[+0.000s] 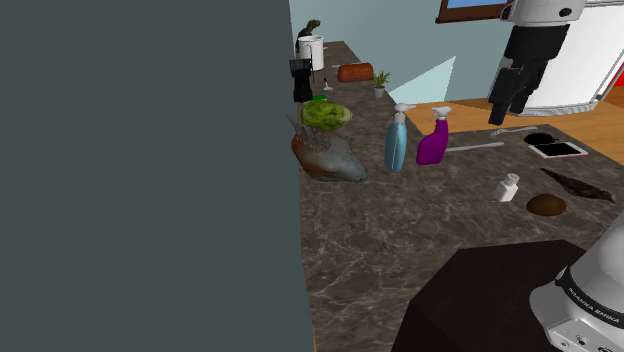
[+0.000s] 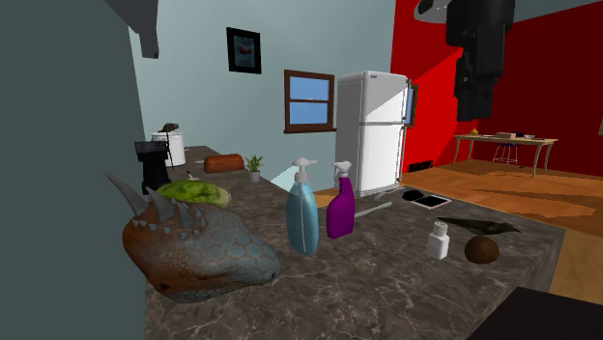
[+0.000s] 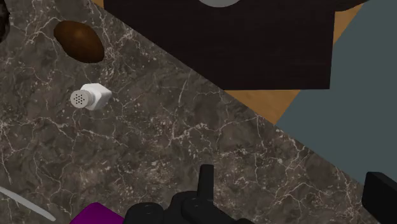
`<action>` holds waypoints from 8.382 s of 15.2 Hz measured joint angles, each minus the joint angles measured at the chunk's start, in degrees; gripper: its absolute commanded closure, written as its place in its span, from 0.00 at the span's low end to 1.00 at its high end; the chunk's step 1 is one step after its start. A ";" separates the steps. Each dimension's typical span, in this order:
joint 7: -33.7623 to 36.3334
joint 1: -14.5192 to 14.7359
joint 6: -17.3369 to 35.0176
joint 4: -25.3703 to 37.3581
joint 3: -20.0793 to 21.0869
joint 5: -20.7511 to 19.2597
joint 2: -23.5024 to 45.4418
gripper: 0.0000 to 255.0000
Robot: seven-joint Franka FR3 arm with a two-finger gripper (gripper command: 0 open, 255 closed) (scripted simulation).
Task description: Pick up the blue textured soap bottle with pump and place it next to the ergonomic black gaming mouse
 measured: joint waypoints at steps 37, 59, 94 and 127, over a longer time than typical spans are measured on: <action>15.67 -9.36 73.15 4.95 -1.48 -2.15 51.33 0.00; 15.63 -9.38 71.87 5.89 -1.51 -2.16 50.99 1.00; 16.15 -9.36 45.06 20.59 -1.42 -3.11 38.86 1.00; 7.71 -12.32 24.77 38.71 -6.12 -0.70 36.81 1.00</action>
